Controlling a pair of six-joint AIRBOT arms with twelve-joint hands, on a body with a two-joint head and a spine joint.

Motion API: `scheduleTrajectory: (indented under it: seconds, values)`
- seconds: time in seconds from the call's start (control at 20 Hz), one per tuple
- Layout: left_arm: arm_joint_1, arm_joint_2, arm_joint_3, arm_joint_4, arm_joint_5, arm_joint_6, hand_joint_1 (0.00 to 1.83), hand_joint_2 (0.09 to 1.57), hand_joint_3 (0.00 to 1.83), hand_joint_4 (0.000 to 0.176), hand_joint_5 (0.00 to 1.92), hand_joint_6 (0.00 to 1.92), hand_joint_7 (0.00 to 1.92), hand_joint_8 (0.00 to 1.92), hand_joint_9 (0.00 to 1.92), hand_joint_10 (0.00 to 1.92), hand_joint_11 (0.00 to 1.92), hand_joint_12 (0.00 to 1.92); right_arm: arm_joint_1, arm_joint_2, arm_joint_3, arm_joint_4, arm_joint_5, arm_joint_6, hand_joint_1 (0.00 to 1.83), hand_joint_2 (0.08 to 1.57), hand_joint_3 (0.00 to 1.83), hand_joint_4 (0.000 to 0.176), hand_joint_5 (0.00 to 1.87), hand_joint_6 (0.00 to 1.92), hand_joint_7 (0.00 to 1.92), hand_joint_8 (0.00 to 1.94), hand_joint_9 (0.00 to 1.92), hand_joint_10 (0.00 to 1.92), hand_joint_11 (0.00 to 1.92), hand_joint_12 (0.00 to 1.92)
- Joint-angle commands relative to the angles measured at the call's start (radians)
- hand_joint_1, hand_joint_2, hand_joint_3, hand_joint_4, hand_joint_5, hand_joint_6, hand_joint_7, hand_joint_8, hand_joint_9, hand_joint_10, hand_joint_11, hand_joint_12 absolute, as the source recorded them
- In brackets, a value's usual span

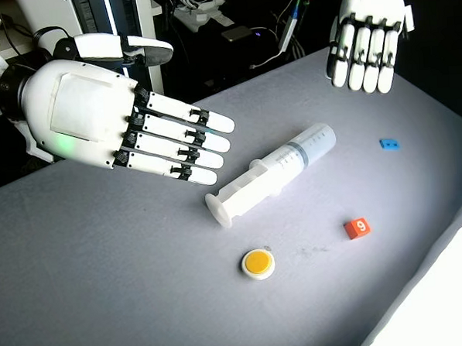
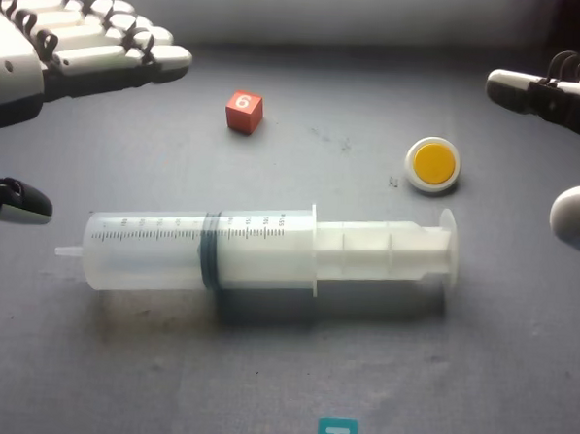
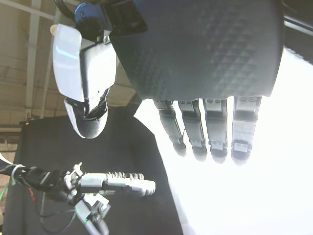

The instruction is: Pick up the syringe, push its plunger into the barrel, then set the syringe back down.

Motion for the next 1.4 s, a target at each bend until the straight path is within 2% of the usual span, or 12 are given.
scheduleTrajectory:
  seconds: [0.0, 0.15, 0.25, 0.3, 0.4, 0.6, 0.7, 0.8, 0.95, 1.15, 1.35]
  values:
    - [-0.010, 0.008, -0.014, -0.086, 0.066, 0.001, 1.28, 0.99, 0.00, 0.000, 0.00, 0.00, 0.00, 0.00, 0.00, 0.00, 0.00, 0.00, 0.010, 0.003, -0.004, 0.023, 0.124, 0.003, 0.00, 1.08, 0.00, 0.000, 0.00, 0.00, 0.00, 0.00, 0.00, 0.00, 0.00, 0.00]
    - [-0.015, 0.008, -0.070, -0.238, 0.273, -0.002, 1.26, 0.99, 0.00, 0.000, 0.00, 0.00, 0.00, 0.00, 0.00, 0.00, 0.00, 0.00, 0.010, 0.003, -0.004, 0.023, 0.126, 0.003, 0.00, 1.08, 0.00, 0.000, 0.00, 0.00, 0.00, 0.00, 0.00, 0.00, 0.00, 0.00]
    - [-0.025, 0.009, -0.091, -0.283, 0.339, -0.002, 1.31, 1.00, 0.00, 0.000, 0.00, 0.00, 0.00, 0.00, 0.00, 0.00, 0.00, 0.00, 0.010, 0.003, -0.004, 0.023, 0.130, 0.003, 0.00, 1.08, 0.00, 0.000, 0.00, 0.00, 0.00, 0.00, 0.00, 0.00, 0.00, 0.00]
    - [-0.053, 0.008, -0.108, -0.343, 0.430, -0.002, 1.30, 1.00, 0.00, 0.000, 0.00, 0.00, 0.00, 0.00, 0.00, 0.00, 0.00, 0.00, 0.009, 0.003, -0.004, 0.023, 0.133, 0.003, 0.00, 1.08, 0.01, 0.000, 0.00, 0.00, 0.00, 0.00, 0.00, 0.00, 0.00, 0.00]
    - [-0.083, 0.008, -0.123, -0.392, 0.513, -0.004, 1.26, 1.00, 0.00, 0.000, 0.00, 0.00, 0.00, 0.00, 0.00, 0.00, 0.00, 0.00, 0.008, 0.003, -0.004, 0.023, 0.134, 0.001, 0.00, 1.09, 0.01, 0.000, 0.00, 0.00, 0.00, 0.00, 0.00, 0.00, 0.00, 0.00]
    - [-0.214, -0.021, -0.153, -0.471, 0.760, -0.010, 1.23, 0.98, 0.00, 0.000, 0.00, 0.00, 0.00, 0.00, 0.00, 0.00, 0.00, 0.00, 0.004, 0.004, -0.004, 0.023, 0.139, -0.004, 0.00, 1.09, 0.01, 0.000, 0.00, 0.00, 0.00, 0.00, 0.00, 0.00, 0.00, 0.00]
    - [-0.290, -0.060, -0.149, -0.516, 0.895, -0.011, 1.08, 1.01, 0.01, 0.000, 0.00, 0.00, 0.00, 0.00, 0.00, 0.00, 0.00, 0.00, 0.004, 0.004, -0.004, 0.023, 0.141, -0.005, 0.00, 1.09, 0.00, 0.000, 0.00, 0.00, 0.00, 0.00, 0.00, 0.00, 0.00, 0.00]
    - [-0.345, -0.109, -0.132, -0.529, 0.974, -0.011, 1.03, 0.97, 0.00, 0.000, 0.00, 0.00, 0.00, 0.00, 0.00, 0.00, 0.00, 0.00, 0.005, 0.004, -0.004, 0.023, 0.141, -0.005, 0.00, 1.09, 0.00, 0.000, 0.00, 0.00, 0.00, 0.00, 0.00, 0.00, 0.00, 0.00]
    - [-0.385, -0.191, -0.099, -0.520, 1.012, -0.011, 0.90, 0.93, 0.00, 0.000, 0.00, 0.00, 0.00, 0.00, 0.00, 0.00, 0.00, 0.00, 0.006, 0.004, -0.004, 0.023, 0.141, -0.005, 0.00, 1.09, 0.00, 0.000, 0.00, 0.00, 0.00, 0.00, 0.00, 0.00, 0.00, 0.00]
    - [-0.367, -0.222, -0.106, -0.489, 1.014, -0.011, 0.88, 0.92, 0.00, 0.000, 0.00, 0.00, 0.00, 0.00, 0.00, 0.00, 0.00, 0.00, 0.006, 0.004, -0.004, 0.023, 0.141, -0.005, 0.00, 1.09, 0.00, 0.000, 0.00, 0.00, 0.00, 0.00, 0.00, 0.00, 0.00, 0.00]
    - [-0.316, -0.236, -0.138, -0.462, 0.982, -0.008, 0.89, 0.93, 0.00, 0.000, 0.00, 0.00, 0.00, 0.00, 0.00, 0.00, 0.00, 0.00, 0.007, 0.004, -0.004, 0.023, 0.141, -0.005, 0.00, 1.10, 0.01, 0.000, 0.00, 0.00, 0.00, 0.00, 0.00, 0.00, 0.00, 0.00]
